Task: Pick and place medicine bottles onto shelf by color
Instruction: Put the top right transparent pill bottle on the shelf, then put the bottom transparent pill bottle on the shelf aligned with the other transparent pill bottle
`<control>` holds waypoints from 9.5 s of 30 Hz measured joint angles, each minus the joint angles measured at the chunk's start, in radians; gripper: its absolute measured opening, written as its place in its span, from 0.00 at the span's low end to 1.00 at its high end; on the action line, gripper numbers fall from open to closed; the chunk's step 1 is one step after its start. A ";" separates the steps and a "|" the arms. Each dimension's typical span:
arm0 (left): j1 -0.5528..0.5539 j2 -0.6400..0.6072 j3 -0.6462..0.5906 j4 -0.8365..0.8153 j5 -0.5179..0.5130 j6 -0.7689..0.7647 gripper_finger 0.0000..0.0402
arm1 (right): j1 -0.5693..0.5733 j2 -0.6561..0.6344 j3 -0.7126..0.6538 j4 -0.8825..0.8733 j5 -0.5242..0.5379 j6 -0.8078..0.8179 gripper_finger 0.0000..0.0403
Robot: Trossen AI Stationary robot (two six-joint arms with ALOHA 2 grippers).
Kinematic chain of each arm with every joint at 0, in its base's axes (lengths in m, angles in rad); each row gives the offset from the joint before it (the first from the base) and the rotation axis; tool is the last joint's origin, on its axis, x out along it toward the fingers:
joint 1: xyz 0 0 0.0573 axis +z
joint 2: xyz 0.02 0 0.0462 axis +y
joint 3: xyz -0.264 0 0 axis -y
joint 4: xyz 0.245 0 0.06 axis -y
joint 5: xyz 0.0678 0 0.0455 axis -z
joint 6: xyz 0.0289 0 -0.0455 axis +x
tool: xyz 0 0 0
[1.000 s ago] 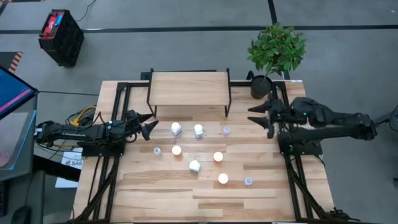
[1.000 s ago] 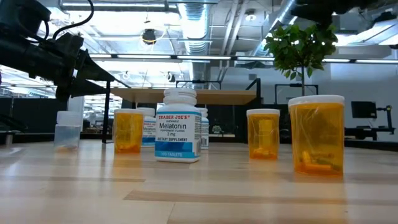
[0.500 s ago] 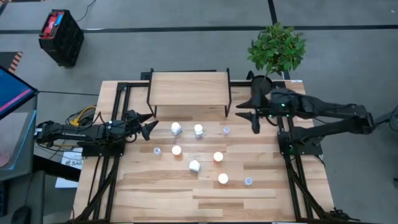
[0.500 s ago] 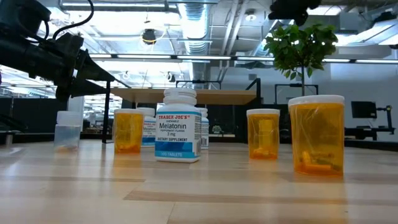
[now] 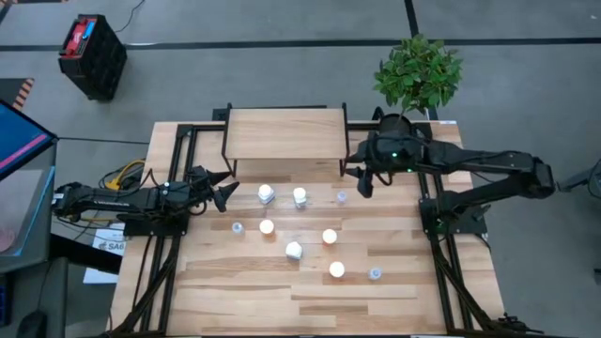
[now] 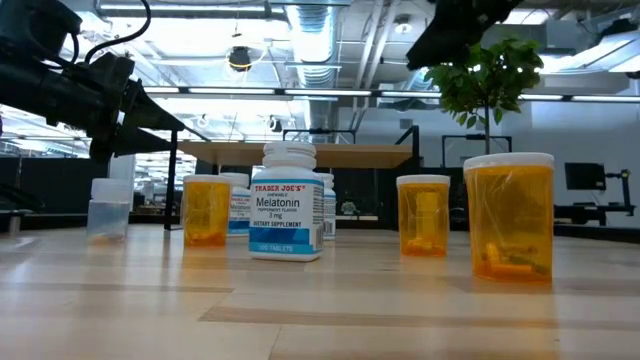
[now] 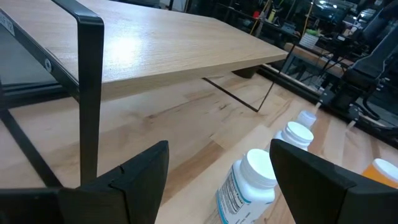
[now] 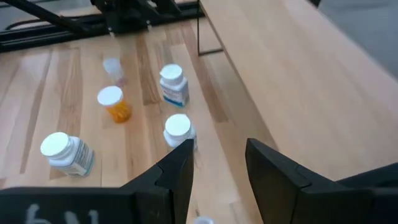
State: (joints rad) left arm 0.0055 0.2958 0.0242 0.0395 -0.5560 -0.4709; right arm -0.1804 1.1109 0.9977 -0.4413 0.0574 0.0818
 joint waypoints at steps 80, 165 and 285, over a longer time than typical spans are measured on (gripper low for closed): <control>0.000 0.000 0.000 0.000 0.000 0.000 0.66 | -0.002 0.220 -0.001 -0.257 -0.006 -0.010 0.39; 0.000 0.020 0.000 0.000 -0.005 0.000 0.66 | 0.034 0.590 0.029 -0.173 0.031 -0.090 0.68; 0.000 0.020 0.000 0.000 -0.004 0.000 0.66 | -0.321 0.834 1.344 -1.128 -0.183 -0.294 0.58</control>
State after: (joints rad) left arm 0.0054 0.3163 0.0246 0.0391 -0.5602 -0.4709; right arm -0.5010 1.9448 2.3416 -1.5688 -0.1256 -0.2124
